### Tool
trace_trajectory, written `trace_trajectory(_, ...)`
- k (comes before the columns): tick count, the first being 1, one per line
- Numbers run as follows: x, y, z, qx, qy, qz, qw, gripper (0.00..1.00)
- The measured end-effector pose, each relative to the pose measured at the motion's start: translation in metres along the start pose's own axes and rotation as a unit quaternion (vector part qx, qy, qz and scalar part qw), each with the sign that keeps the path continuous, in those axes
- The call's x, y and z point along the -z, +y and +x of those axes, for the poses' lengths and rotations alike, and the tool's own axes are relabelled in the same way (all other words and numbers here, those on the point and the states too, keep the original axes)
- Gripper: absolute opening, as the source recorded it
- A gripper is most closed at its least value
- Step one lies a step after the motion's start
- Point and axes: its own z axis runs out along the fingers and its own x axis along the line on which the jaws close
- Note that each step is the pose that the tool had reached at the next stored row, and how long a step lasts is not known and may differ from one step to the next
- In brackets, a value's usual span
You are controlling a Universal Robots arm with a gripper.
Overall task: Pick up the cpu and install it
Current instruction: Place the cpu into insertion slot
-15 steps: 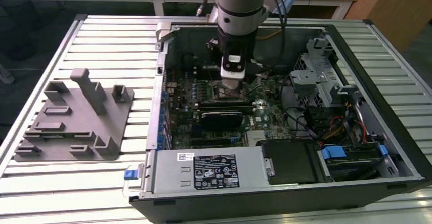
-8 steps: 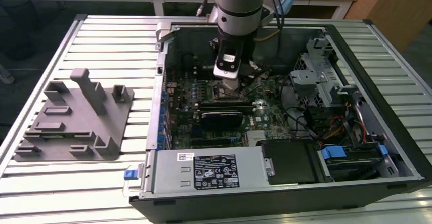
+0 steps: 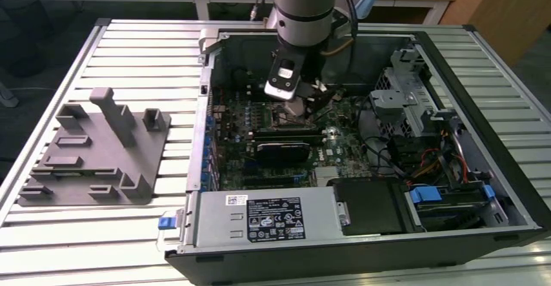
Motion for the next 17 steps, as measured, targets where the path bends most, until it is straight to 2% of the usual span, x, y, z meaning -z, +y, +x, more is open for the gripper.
trace_trajectory(4, -0.0007, -0.0001, 0.0000, -0.036, -0.0048, -0.0010, 0.9994, 0.54)
trace_trajectory(8, -0.0014, -0.0002, -0.0001, -0.071, -0.0096, -0.0021, 0.9974, 0.54)
trace_trajectory(12, -0.0021, -0.0003, -0.0001, -0.107, -0.0144, -0.0031, 0.9941, 0.54)
trace_trajectory(17, -0.0031, -0.0004, -0.0001, -0.152, -0.0204, -0.0044, 0.9881, 0.54)
